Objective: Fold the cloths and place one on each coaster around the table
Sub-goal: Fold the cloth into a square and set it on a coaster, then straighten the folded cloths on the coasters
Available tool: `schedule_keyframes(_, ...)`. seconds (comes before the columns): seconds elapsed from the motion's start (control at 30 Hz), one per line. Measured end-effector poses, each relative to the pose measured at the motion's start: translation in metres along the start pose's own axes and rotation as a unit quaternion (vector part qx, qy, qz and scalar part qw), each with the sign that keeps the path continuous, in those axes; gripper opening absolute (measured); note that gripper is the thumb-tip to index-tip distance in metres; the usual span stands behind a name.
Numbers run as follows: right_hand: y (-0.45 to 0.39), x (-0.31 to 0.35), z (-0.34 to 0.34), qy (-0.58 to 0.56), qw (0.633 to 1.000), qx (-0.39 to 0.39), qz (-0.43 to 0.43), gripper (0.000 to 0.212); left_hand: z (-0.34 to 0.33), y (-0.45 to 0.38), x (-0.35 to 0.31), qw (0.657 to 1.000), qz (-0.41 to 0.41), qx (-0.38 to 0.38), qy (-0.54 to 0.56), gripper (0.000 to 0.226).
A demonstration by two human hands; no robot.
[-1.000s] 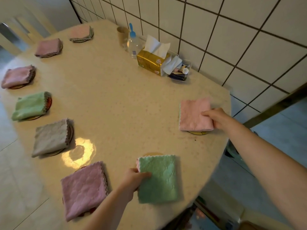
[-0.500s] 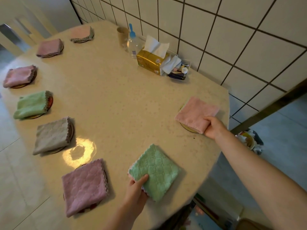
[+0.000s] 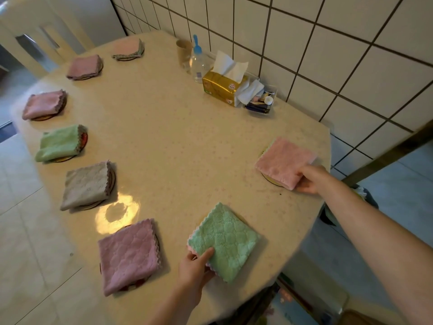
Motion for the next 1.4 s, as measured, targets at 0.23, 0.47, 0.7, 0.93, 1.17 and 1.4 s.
schedule_keyframes(0.23,0.01,-0.005,0.005,0.071,0.997,0.005,0.017,0.023,0.017,-0.005,-0.014,0.996,-0.017,-0.025,-0.08,0.028)
schedule_keyframes(0.47,0.041,-0.003,0.003,0.249,0.961,-0.084,0.081,0.024,0.045,0.002,-0.058,0.984,-0.061,-0.017,-0.169,0.039)
schedule_keyframes(0.7,0.104,-0.007,-0.109,0.248,0.957,0.001,0.148,0.017,0.091,0.003,-0.148,0.981,-0.106,0.017,-0.16,0.036)
schedule_keyframes(0.93,0.175,-0.056,-0.26,0.232,0.958,0.082,0.149,0.007,0.183,-0.027,-0.214,0.981,-0.12,0.019,-0.149,0.026)
schedule_keyframes(1.17,0.216,-0.104,-0.356,0.402,0.902,0.027,0.155,0.025,0.303,-0.08,-0.266,0.983,-0.096,-0.023,-0.157,0.011)
schedule_keyframes(1.4,0.218,-0.128,-0.361,0.414,0.906,-0.031,0.084,0.056,0.362,-0.129,-0.309,0.97,-0.107,-0.096,-0.197,0.011)
Point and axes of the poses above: each hand's wrist, its own y-axis away from the middle knuckle, its own z-axis out of the back of the hand, x = y × z, the point moved 10 cm from there along -y, towards the middle knuckle, and after that the axes turned 4 degrees about z, right-handed, at the moved point
